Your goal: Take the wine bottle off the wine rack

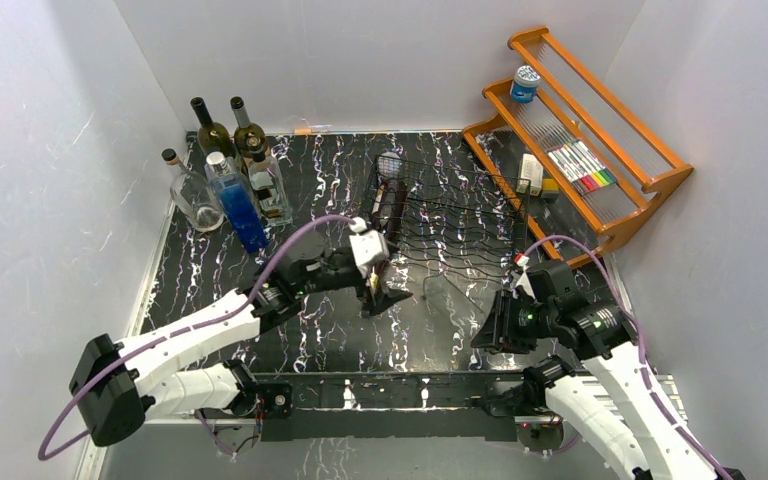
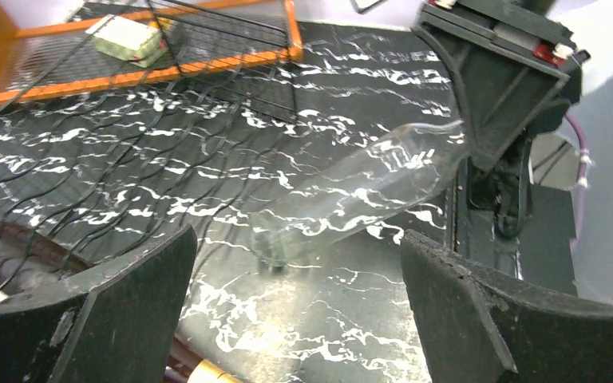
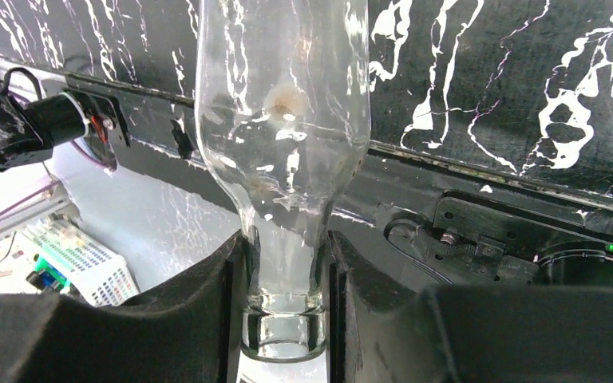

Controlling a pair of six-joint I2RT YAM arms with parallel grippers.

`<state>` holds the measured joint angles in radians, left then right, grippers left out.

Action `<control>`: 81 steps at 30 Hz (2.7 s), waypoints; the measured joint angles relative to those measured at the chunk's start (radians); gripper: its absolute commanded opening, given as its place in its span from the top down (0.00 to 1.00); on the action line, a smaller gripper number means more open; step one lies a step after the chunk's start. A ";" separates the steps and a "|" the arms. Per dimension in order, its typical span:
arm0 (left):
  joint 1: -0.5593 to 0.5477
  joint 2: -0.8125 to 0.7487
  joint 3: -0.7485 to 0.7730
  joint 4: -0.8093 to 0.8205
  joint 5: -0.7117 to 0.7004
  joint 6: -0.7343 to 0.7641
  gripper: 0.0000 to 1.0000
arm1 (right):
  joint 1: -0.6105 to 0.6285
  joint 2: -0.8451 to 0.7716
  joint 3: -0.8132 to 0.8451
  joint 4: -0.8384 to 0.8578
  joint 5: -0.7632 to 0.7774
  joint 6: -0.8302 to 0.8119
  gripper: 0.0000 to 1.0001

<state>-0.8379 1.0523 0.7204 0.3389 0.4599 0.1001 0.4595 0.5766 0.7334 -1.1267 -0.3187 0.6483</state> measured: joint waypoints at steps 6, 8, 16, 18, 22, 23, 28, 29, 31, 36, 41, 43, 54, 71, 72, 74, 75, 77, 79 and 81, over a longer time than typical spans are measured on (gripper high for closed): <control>-0.192 0.100 0.056 -0.069 -0.135 0.122 0.02 | 0.000 0.068 0.014 0.007 -0.053 -0.039 1.00; -0.269 0.138 0.066 -0.078 -0.204 0.160 0.02 | 0.000 0.085 0.024 0.011 -0.064 -0.051 1.00; -0.508 0.272 0.080 -0.002 -0.484 0.309 0.02 | 0.000 0.101 0.050 0.030 -0.090 -0.078 1.00; -0.550 0.312 0.083 0.029 -0.541 0.351 0.02 | 0.000 0.100 0.051 0.030 -0.094 -0.079 1.00; -0.602 0.422 0.113 0.073 -0.619 0.420 0.02 | 0.000 0.098 0.054 0.029 -0.096 -0.080 1.00; -0.607 0.447 0.118 0.083 -0.634 0.433 0.02 | 0.000 0.097 0.055 0.029 -0.096 -0.080 1.00; -0.618 0.531 0.137 0.126 -0.715 0.495 0.07 | 0.000 0.090 0.058 0.027 -0.096 -0.080 1.00; -0.618 0.543 0.141 0.134 -0.730 0.507 0.08 | 0.000 0.090 0.060 0.027 -0.096 -0.080 1.00; -0.618 0.557 0.146 0.142 -0.751 0.523 0.14 | 0.000 0.090 0.065 0.025 -0.096 -0.082 1.00; -0.619 0.579 0.164 0.164 -0.789 0.558 0.39 | 0.000 0.090 0.073 0.020 -0.096 -0.089 1.00; -0.621 0.586 0.165 0.175 -0.813 0.588 0.60 | 0.000 0.090 0.091 0.018 -0.095 -0.094 0.95; -0.623 0.586 0.166 0.177 -0.820 0.587 0.67 | -0.001 0.090 0.096 0.014 -0.093 -0.097 0.87; -0.623 0.512 0.186 0.058 -0.808 0.488 0.88 | 0.001 0.134 0.211 0.027 -0.077 -0.113 0.19; -0.624 0.208 0.103 -0.092 -0.803 0.235 0.93 | 0.001 0.140 0.430 0.168 0.177 -0.080 0.02; -0.623 0.187 0.103 -0.098 -0.805 0.220 0.93 | 0.001 0.140 0.430 0.169 0.186 -0.078 0.02; -0.622 0.131 0.096 -0.115 -0.805 0.185 0.94 | 0.001 0.141 0.430 0.169 0.196 -0.076 0.02; -0.619 0.104 0.091 -0.126 -0.805 0.167 0.94 | 0.001 0.141 0.430 0.171 0.202 -0.075 0.02; -0.615 0.060 0.088 -0.154 -0.805 0.137 0.95 | 0.001 0.141 0.430 0.175 0.212 -0.073 0.02; -0.607 0.023 0.088 -0.192 -0.805 0.102 0.96 | 0.001 0.141 0.429 0.183 0.220 -0.072 0.02; -0.598 -0.013 0.088 -0.236 -0.812 0.070 0.98 | 0.001 0.141 0.427 0.189 0.224 -0.071 0.02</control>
<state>-1.4361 1.0389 0.8082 0.1032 -0.3519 0.1703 0.4603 0.7177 1.1603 -0.9379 -0.0952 0.5770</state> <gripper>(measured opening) 0.560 0.981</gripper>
